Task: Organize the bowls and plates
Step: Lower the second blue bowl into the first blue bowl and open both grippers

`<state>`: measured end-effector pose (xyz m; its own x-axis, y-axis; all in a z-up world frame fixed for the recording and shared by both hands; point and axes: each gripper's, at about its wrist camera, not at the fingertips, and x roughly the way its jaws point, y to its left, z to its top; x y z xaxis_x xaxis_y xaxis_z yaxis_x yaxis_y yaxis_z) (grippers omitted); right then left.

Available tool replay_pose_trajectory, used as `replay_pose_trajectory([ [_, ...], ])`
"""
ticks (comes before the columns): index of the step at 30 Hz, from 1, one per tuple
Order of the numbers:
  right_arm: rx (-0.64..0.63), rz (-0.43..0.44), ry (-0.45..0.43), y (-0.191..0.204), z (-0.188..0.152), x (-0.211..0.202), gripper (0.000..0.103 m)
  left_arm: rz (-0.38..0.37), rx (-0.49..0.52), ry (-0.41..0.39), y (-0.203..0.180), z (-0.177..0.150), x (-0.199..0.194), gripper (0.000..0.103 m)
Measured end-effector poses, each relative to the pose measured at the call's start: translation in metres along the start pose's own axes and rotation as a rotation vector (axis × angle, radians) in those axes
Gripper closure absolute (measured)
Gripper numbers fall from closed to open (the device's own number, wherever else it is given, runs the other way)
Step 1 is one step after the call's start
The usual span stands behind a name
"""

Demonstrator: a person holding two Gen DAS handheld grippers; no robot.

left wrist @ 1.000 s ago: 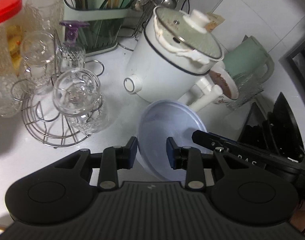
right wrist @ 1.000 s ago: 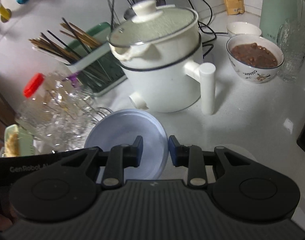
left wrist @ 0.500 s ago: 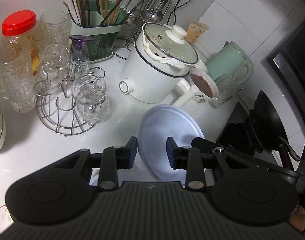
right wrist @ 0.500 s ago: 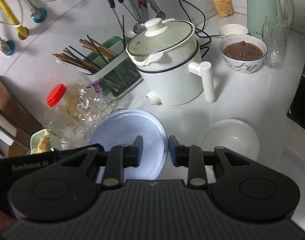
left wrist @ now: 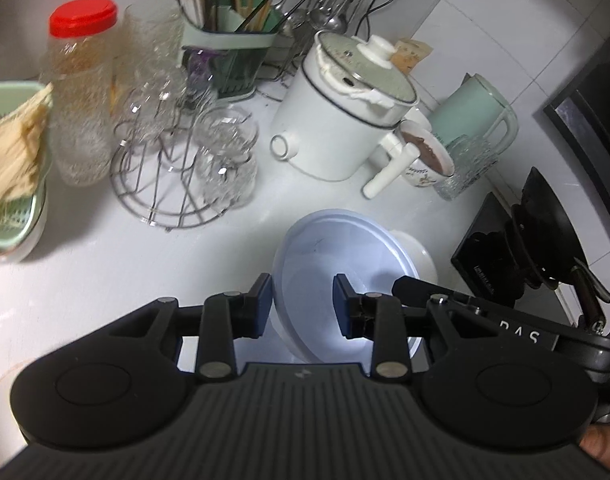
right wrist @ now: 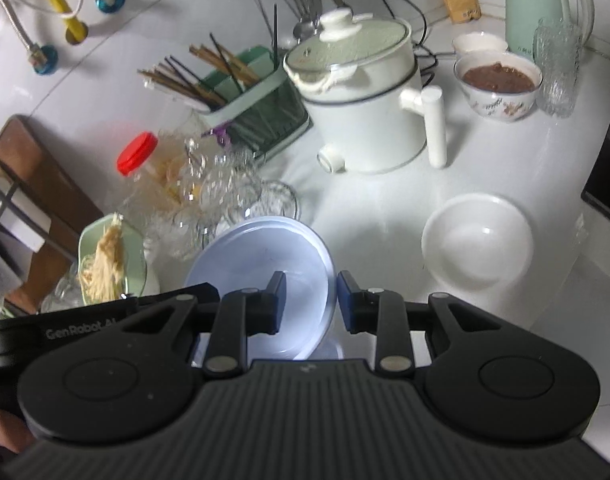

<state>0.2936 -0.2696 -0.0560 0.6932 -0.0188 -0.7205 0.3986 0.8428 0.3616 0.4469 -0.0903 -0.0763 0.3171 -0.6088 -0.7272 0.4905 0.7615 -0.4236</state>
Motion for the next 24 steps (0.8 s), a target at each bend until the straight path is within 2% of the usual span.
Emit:
replay_pose_trajectory([
  [12, -0.042, 0.008, 0.108, 0.006, -0.026, 0.029, 0.072, 0.068, -0.043, 0.04, 0.028, -0.026, 0.015, 0.066],
  [21, -0.061, -0.006, 0.163, 0.006, -0.034, 0.05, 0.071, 0.1, -0.064, 0.105, 0.041, -0.043, 0.031, 0.064],
  [24, -0.075, -0.01, 0.164, 0.008, -0.035, 0.05, 0.07, 0.12, -0.066, 0.096, 0.044, -0.044, 0.029, 0.053],
])
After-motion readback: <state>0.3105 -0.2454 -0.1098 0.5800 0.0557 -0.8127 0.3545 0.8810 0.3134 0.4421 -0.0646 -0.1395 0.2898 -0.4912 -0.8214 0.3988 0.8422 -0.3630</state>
